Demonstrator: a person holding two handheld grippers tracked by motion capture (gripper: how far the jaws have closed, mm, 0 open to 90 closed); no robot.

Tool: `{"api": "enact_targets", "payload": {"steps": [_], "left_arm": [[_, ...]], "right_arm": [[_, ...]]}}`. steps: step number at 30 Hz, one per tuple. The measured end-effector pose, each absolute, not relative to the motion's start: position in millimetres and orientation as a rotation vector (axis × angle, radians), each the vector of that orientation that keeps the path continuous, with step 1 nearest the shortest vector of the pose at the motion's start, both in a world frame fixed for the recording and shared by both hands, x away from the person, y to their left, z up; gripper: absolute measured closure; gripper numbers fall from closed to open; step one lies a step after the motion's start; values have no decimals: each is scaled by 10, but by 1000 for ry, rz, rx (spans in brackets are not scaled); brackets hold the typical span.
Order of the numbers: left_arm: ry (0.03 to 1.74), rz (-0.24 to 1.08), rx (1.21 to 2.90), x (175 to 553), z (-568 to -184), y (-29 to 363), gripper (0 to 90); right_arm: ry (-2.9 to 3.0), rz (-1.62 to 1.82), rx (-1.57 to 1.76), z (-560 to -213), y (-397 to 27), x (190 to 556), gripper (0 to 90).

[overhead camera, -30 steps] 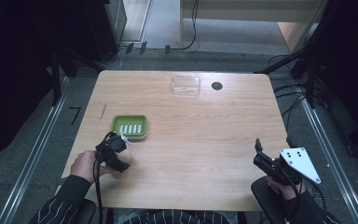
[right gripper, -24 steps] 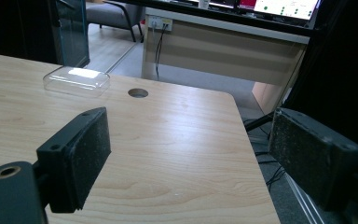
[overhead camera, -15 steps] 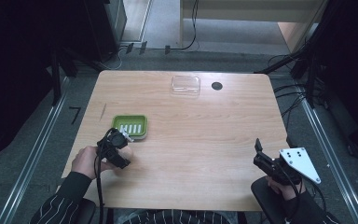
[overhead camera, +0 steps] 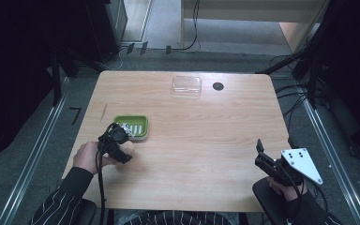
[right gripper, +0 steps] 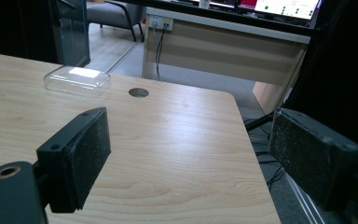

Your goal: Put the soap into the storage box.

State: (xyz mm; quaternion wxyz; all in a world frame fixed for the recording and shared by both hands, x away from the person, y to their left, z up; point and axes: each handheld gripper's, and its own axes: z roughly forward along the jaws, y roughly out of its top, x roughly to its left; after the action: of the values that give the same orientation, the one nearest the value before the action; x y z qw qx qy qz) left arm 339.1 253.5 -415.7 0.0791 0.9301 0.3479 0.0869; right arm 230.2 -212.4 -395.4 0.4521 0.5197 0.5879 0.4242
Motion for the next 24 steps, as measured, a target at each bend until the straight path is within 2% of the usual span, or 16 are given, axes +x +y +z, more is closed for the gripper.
{"api": "enact_targets", "payload": {"steps": [24], "left_arm": [[1037, 284, 2748, 3579, -4034, 2587, 336]], "right_arm": [[1460, 1039, 1277, -3955, -2116, 2304, 136]]}}
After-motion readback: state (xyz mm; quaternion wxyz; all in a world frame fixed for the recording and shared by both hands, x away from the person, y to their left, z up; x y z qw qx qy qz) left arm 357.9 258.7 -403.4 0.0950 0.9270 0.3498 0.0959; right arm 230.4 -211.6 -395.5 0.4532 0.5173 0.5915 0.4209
